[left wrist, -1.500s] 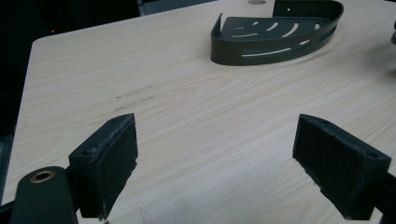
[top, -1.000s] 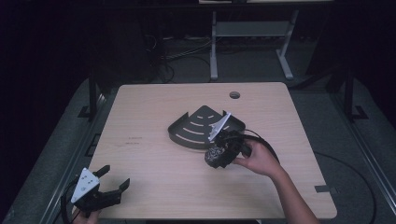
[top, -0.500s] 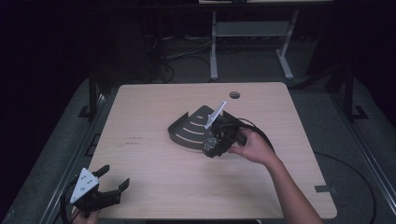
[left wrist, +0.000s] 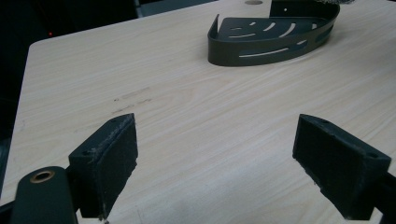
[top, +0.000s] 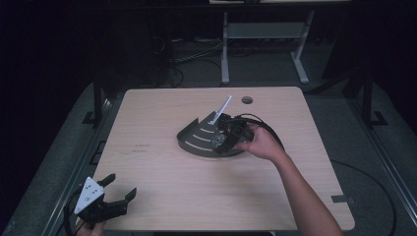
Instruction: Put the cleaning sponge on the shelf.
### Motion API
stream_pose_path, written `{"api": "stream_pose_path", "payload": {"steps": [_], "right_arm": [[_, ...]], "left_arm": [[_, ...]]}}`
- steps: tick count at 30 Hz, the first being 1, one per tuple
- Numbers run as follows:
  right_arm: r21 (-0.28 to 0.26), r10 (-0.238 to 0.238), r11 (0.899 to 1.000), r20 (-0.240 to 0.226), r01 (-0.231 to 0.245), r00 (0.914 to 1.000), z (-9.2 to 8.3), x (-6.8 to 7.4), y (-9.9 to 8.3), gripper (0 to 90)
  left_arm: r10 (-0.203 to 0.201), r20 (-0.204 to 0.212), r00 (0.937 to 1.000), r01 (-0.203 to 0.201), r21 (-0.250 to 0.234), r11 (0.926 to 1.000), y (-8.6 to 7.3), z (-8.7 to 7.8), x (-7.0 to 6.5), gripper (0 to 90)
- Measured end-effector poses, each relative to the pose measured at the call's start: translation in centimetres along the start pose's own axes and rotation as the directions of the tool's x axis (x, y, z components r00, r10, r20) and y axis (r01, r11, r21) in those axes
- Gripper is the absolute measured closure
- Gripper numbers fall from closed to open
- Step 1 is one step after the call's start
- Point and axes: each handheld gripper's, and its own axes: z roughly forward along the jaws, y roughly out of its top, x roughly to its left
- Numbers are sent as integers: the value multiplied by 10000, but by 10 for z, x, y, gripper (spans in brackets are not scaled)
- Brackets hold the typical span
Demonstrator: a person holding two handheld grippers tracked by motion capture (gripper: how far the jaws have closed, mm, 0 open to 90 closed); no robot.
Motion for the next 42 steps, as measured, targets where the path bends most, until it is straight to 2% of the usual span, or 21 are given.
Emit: {"api": "stream_pose_path", "payload": {"steps": [7, 14, 42], "right_arm": [[-215, 282, 9994, 57, -280, 9996, 1, -12, 2, 318], [-113, 522, 9986, 117, -520, 9986, 7, -23, 0, 318], [-9, 1314, 9913, 288, -1314, 9909, 21, -50, -4, 317]], "left_arm": [[-63, 28, 10000, 63, -15, 10000, 0, 0, 1, 132], [-35, 4, 10000, 35, -12, 10000, 0, 0, 1, 133], [-33, 18, 10000, 33, -6, 10000, 0, -1, 1, 133]]}}
